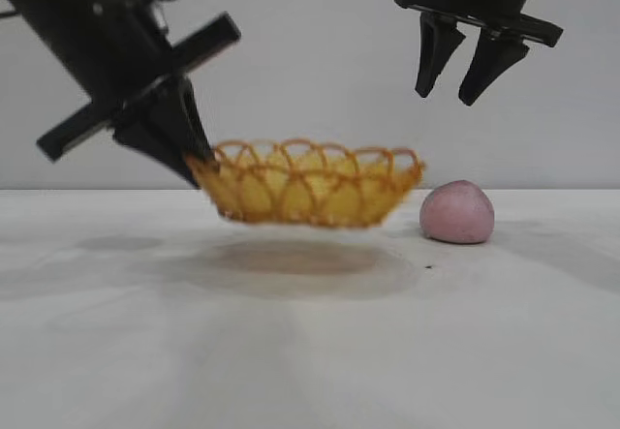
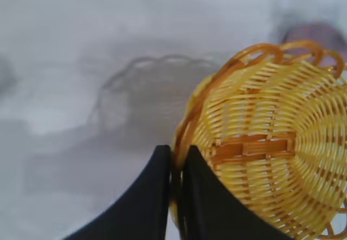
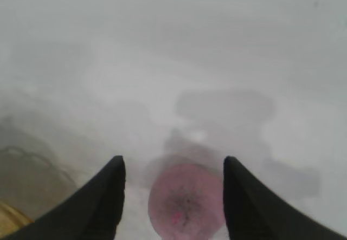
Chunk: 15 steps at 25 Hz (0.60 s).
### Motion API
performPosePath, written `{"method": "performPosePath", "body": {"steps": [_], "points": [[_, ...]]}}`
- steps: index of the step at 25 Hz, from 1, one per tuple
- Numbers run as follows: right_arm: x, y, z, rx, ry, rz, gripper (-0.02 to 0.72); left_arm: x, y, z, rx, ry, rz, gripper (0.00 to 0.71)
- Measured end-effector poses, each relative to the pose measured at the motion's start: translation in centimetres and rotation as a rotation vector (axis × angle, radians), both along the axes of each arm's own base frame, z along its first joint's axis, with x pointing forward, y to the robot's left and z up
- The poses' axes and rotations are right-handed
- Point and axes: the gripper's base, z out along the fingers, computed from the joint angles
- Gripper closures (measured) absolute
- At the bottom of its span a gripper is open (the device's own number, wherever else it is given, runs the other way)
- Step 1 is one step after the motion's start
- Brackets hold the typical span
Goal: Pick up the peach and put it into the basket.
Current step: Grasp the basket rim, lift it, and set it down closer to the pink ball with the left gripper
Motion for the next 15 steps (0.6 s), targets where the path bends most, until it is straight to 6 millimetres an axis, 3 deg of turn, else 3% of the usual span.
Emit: {"method": "performPosePath", "body": {"steps": [3, 4, 6, 9, 12, 15], "points": [[0.0, 0.0, 0.0, -0.001, 0.004, 0.001, 0.312, 0.0, 0.0, -0.5, -0.001, 0.016, 0.004, 0.710], [0.0, 0.0, 0.0, -0.001, 0.005, 0.002, 0.312, 0.0, 0.0, -0.5, -0.001, 0.016, 0.004, 0.640], [0.0, 0.0, 0.0, -0.001, 0.005, 0.002, 0.312, 0.0, -0.1, -0.5, -0.003, 0.019, 0.001, 0.640], [0.0, 0.0, 0.0, -0.001, 0.005, 0.002, 0.312, -0.2, -0.1, -0.6, 0.000, 0.027, -0.027, 0.428], [0.0, 0.0, 0.0, -0.001, 0.005, 0.002, 0.312, -0.4, -0.2, -0.4, -0.001, 0.035, -0.057, 0.265], [0.0, 0.0, 0.0, -0.001, 0.005, 0.002, 0.312, -0.7, 0.0, 1.2, -0.007, 0.000, -0.085, 0.251]]}}
